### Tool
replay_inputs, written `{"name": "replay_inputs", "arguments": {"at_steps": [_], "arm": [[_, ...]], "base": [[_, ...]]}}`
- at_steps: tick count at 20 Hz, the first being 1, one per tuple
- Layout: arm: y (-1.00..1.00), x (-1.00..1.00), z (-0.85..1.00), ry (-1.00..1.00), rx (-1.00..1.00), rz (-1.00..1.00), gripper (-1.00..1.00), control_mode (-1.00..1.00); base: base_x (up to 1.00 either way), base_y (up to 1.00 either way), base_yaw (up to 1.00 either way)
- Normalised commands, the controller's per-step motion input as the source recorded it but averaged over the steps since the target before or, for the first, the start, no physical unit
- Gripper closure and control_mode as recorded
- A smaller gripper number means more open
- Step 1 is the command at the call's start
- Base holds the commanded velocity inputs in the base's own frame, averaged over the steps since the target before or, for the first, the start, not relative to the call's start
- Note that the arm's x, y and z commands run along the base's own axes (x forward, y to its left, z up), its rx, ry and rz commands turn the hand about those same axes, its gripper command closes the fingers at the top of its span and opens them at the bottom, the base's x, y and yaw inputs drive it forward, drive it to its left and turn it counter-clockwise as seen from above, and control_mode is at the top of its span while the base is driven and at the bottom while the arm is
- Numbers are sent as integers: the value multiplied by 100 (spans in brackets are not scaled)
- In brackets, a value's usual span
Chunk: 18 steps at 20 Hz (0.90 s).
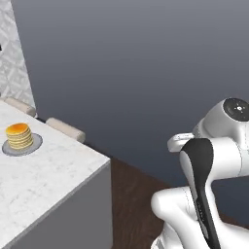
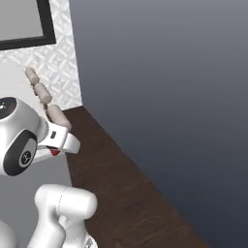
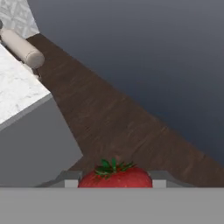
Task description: Take the strawberry from the fridge and place it on top of the pancake, located on the dining counter.
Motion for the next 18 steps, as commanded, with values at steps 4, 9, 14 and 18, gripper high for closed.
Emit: {"name": "replay_inputs", "arguments": {"at_steps": [4,9,14,18], "arm": [[0,0,0,0,0,0,100,100],[0,0,0,0,0,0,100,100],[0,0,0,0,0,0,100,100],[0,0,0,0,0,0,100,100]], "base": [[49,-76,65],[27,-90,63],[23,-77,50],[37,-63,40]]}}
